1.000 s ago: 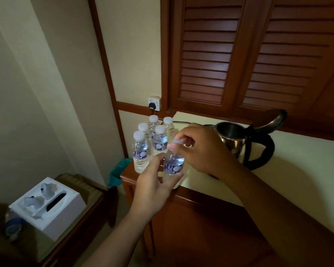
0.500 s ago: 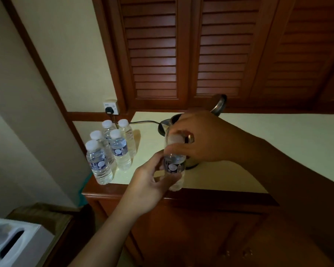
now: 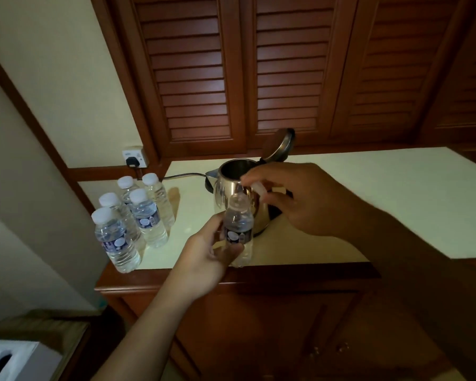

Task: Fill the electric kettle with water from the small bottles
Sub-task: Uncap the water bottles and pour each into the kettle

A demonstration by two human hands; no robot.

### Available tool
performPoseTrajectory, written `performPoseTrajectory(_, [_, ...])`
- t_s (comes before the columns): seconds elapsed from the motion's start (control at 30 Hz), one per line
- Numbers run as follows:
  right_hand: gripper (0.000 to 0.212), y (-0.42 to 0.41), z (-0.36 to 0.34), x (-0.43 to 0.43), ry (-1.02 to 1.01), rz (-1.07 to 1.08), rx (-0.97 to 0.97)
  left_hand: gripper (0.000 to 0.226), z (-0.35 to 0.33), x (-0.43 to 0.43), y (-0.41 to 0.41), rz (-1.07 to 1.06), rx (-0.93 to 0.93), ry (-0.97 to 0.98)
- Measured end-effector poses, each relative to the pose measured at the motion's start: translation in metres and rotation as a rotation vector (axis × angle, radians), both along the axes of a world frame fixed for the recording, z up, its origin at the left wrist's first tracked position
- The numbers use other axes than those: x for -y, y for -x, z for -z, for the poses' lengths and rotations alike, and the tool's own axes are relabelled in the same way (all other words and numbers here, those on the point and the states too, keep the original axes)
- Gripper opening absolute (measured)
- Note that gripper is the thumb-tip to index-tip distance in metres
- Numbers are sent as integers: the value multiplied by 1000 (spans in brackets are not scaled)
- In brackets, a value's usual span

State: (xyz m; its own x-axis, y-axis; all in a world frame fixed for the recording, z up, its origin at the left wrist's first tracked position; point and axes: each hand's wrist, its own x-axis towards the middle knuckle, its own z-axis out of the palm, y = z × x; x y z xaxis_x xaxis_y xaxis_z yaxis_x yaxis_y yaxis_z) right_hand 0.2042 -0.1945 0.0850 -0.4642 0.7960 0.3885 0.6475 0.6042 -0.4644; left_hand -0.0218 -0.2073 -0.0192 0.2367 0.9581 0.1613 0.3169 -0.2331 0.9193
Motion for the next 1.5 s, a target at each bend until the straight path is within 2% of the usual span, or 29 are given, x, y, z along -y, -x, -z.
performPoseTrajectory(0.1, [23, -9, 48, -2, 45, 104, -232, 53, 5, -4, 3, -67, 5, -2])
performPoseTrajectory(0.2, [7, -17, 110, -14, 123, 240, -197, 52, 7, -7, 5, -120, -26, -30])
performPoseTrajectory(0.33, [7, -24, 164, -29, 138, 361, -149, 52, 3, -7, 7, -146, -56, -43])
performPoseTrajectory(0.47, [9, -20, 176, -32, 90, 350, -131, 51, -2, -7, 10, -173, -128, -80])
performPoseTrajectory(0.53, [14, -19, 178, -34, 91, 355, -111, 51, -5, -9, 13, -180, -142, -98])
performPoseTrajectory(0.63, [38, -18, 179, -34, 136, 422, -93, 52, -13, -15, 17, -197, -129, -101])
performPoseTrajectory(0.7, [54, -17, 185, -34, 92, 485, 17, 50, -21, -23, 20, -219, -164, -132])
performPoseTrajectory(0.8, [96, -15, 192, -38, 159, 551, 248, 44, -31, -43, 26, -259, -299, -220])
performPoseTrajectory(0.87, [110, -15, 195, -41, 217, 557, 309, 53, -40, -57, 28, -311, -441, -260])
performPoseTrajectory(0.97, [113, -14, 195, -42, 209, 534, 345, 62, -56, -76, 25, -374, -651, -297])
performPoseTrajectory(1.13, [112, -15, 194, -42, 211, 522, 359, 64, -77, -97, 22, -381, -958, -432])
performPoseTrajectory(1.5, [111, -16, 196, -45, 194, 528, 390, 85, -95, -114, 24, -351, -1273, -732])
